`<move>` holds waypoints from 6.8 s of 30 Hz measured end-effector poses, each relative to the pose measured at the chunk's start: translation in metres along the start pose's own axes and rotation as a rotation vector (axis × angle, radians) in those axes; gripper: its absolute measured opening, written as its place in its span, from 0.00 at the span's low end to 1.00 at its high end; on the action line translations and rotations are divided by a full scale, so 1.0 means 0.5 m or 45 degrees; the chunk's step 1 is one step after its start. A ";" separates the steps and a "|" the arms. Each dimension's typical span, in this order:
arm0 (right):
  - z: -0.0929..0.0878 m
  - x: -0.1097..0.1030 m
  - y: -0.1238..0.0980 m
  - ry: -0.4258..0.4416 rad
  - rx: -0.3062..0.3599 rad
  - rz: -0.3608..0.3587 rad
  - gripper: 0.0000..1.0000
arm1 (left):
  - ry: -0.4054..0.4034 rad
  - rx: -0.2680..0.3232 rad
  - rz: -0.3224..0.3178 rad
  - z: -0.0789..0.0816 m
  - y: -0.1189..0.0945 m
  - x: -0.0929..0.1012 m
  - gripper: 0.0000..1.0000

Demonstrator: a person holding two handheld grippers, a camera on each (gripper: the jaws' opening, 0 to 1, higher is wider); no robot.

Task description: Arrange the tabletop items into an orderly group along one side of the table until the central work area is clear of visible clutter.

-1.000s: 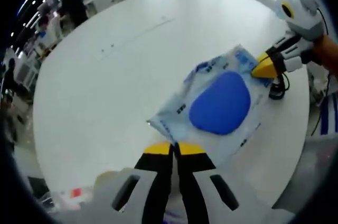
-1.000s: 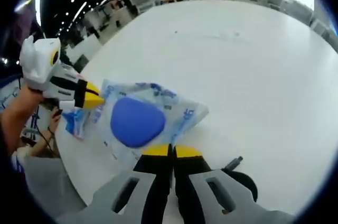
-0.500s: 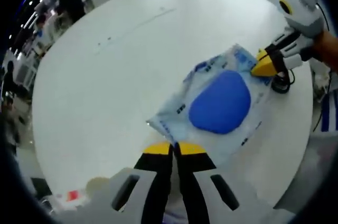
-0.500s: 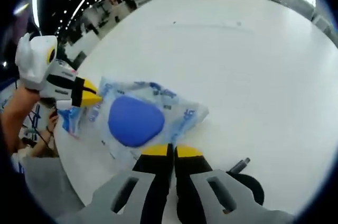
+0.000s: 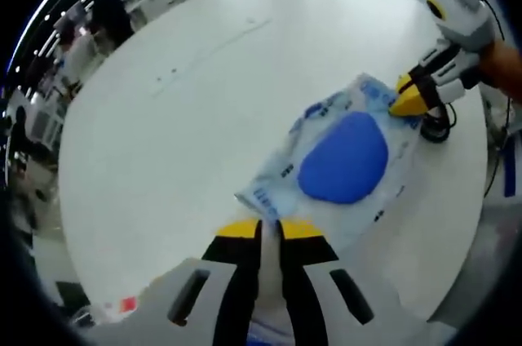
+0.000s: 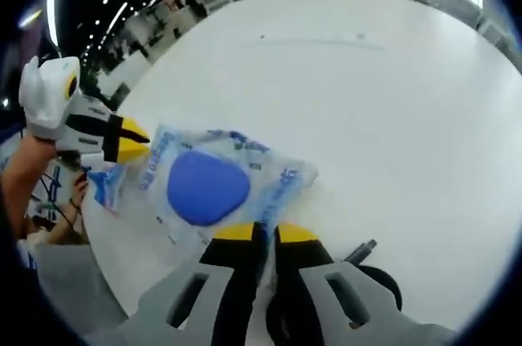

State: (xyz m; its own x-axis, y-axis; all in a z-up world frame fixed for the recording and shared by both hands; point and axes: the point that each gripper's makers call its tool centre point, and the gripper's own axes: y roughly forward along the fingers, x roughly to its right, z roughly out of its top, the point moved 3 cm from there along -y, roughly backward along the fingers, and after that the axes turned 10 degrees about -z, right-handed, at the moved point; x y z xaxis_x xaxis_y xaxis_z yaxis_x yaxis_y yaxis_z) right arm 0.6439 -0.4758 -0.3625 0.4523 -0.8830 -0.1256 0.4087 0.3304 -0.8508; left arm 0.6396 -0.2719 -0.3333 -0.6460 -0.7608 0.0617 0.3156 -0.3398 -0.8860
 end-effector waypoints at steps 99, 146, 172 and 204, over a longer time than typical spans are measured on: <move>-0.109 0.205 -0.243 0.054 0.528 -0.225 0.91 | -0.001 0.673 -0.721 0.115 -0.002 0.425 0.85; -0.156 0.198 -0.097 -0.002 0.227 -0.124 0.18 | -0.383 0.451 -0.707 0.125 0.172 0.424 0.19; -0.154 0.183 -0.159 0.003 0.260 -0.187 0.04 | -0.441 0.432 -0.724 0.121 0.136 0.448 0.07; -0.234 0.167 -0.138 0.086 0.133 -0.177 0.05 | -0.411 0.339 -0.698 0.076 0.159 0.460 0.07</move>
State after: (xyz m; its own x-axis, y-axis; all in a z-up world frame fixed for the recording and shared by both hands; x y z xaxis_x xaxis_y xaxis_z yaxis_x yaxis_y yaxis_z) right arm 0.5608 -0.6115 -0.3739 0.3332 -0.9417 -0.0474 0.5453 0.2335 -0.8051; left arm 0.5424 -0.4948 -0.3724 -0.5349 -0.5531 0.6388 0.1890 -0.8151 -0.5476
